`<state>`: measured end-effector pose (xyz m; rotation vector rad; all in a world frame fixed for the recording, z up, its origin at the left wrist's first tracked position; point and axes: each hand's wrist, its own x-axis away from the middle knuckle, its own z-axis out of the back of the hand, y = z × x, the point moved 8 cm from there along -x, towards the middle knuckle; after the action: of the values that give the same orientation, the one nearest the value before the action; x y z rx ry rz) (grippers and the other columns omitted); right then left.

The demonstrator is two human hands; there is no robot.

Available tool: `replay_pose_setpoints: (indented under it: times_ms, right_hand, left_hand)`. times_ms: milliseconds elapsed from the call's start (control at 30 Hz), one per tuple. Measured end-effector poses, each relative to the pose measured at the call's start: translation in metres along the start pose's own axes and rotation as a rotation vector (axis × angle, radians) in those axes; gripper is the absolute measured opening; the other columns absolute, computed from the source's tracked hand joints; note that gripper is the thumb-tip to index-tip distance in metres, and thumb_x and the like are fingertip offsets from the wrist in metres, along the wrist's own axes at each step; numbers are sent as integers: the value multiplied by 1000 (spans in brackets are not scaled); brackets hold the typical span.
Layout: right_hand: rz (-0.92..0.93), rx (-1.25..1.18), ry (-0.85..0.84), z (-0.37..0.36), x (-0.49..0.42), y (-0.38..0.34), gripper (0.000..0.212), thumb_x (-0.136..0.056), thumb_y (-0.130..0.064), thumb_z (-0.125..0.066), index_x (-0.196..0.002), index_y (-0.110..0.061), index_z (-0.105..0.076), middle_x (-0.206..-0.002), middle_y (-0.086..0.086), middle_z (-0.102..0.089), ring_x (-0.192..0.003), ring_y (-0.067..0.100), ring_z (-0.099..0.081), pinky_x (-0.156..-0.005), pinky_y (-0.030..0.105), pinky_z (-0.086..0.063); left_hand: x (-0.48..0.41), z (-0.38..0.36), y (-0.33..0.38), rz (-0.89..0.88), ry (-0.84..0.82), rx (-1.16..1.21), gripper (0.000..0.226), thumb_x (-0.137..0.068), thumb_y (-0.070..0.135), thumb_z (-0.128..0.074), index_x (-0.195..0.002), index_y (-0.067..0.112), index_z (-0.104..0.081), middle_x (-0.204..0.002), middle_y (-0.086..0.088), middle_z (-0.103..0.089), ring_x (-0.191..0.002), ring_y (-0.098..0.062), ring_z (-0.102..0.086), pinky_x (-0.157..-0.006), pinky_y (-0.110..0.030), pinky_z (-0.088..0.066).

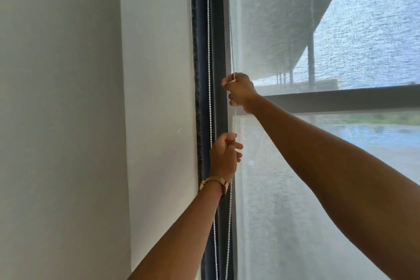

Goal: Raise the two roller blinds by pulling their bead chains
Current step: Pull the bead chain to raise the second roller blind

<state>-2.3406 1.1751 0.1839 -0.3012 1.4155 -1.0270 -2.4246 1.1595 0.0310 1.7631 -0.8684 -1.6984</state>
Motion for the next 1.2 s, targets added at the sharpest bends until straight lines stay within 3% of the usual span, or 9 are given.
replay_pose_setpoints:
  times_ms: [200, 367, 533, 600, 733, 833, 967, 1067, 1200]
  right_hand:
    - [-53, -124, -97, -32, 11, 14, 25, -90, -18, -61, -109, -2, -64, -78, 3, -57, -54, 7, -42, -40, 16, -38]
    - [-30, -335, -227, -39, 19, 10, 28, -94, -30, -54, -104, -7, -67, -91, 1, -69, -41, 4, -37, -35, 15, -30]
    - [-46, -308, -355, -38, 13, 18, 20, -95, -20, -54, -105, -11, -68, -94, 0, -72, -40, 4, -42, -37, 15, -32]
    - [-75, -285, -415, -43, 15, 20, 19, -97, -17, -50, -104, -10, -66, -77, -4, -69, -43, 4, -43, -38, 15, -33]
    - [-69, -213, -395, -42, 17, 21, 15, -96, -15, -50, -97, -12, -65, -49, -13, -62, -44, 6, -32, -38, 15, -29]
    - [-66, -235, -323, -32, 16, 22, 11, -92, -15, -58, -94, -13, -69, -62, -10, -68, -45, 8, -34, -40, 17, -30]
    - [-100, -202, -254, -15, 17, 24, 13, -86, -21, -67, -97, -16, -69, -81, -6, -70, -55, 9, -43, -48, 19, -38]
    - [-111, -189, -149, 0, 15, 22, 33, -83, -22, -70, -114, -15, -61, -95, -1, -63, -85, 20, -60, -70, 29, -50]
    - [18, -125, 25, 15, 9, 13, 64, -83, -22, -70, -138, -18, -36, -131, 8, -52, -119, 24, -51, -96, 40, -47]
  left_hand:
    - [1, 11, -10, -125, 105, -267, 23, -94, 14, -43, -116, 11, -49, -98, -3, -61, -89, -22, -61, -79, -35, -56]
    - [5, 21, 23, -504, 265, -558, 20, -94, 22, -49, -95, 8, -63, -94, -11, -68, -80, -7, -53, -68, -5, -35]
    - [17, 12, 73, -944, 315, -810, 30, -95, 27, -44, -88, 8, -67, -92, -14, -65, -79, -24, -60, -66, -29, -50]
    - [3, 24, 80, -837, 464, -819, 19, -88, 21, -56, -102, 10, -62, -106, -16, -62, -94, -30, -58, -79, -35, -50]
    - [-26, 33, 64, -493, 448, -752, 61, -77, 4, -66, -132, 9, -41, -136, -20, -44, -123, -34, -48, -97, -37, -46]
    - [-30, 38, 63, -403, 444, -480, 61, -82, -5, -56, -137, 10, -33, -134, -19, -48, -116, -30, -55, -89, -25, -44]
    - [-47, 37, 58, -197, 337, -148, 27, -95, 13, -45, -121, 8, -45, -101, -17, -66, -90, -26, -63, -80, -29, -53]
    - [-48, 29, 64, -249, 293, -261, 28, -98, 17, -37, -101, 7, -63, -93, -12, -68, -79, -19, -58, -69, -25, -47]
    - [-29, 22, 53, -322, 303, -318, 35, -98, 15, -35, -80, 4, -62, -69, -1, -58, -59, -1, -47, -53, -16, -37]
